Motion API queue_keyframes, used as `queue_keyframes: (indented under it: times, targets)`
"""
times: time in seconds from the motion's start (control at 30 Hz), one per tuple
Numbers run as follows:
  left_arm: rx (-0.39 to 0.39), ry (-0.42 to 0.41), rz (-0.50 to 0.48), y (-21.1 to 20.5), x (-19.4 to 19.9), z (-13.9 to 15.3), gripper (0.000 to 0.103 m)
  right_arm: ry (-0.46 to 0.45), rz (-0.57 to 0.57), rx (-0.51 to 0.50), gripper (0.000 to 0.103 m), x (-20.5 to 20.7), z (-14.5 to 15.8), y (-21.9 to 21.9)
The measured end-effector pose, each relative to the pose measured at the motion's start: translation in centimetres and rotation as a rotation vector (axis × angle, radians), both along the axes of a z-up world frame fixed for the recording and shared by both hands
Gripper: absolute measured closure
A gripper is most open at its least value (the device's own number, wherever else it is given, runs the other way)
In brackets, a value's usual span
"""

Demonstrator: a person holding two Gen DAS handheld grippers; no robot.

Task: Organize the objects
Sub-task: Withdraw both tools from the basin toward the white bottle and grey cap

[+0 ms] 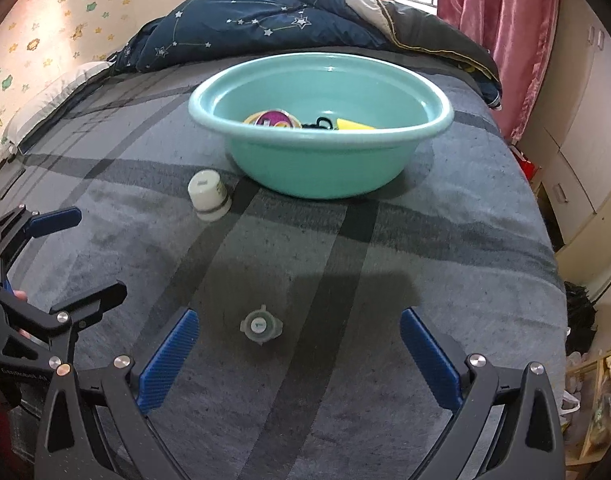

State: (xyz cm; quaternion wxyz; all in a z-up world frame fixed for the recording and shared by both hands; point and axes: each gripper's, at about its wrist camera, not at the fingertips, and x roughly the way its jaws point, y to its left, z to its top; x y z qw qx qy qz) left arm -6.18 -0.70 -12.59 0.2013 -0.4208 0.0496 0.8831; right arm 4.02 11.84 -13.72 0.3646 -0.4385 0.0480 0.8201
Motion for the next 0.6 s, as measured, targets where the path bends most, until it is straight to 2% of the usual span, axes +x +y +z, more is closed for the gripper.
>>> queue_keyframes:
  times: [0.6]
  targets:
    - [0.007, -0.040, 0.010, -0.1, -0.5, -2.0, 0.000, -0.023, -0.020, -0.055, 0.000, -0.6, -2.7, 1.0]
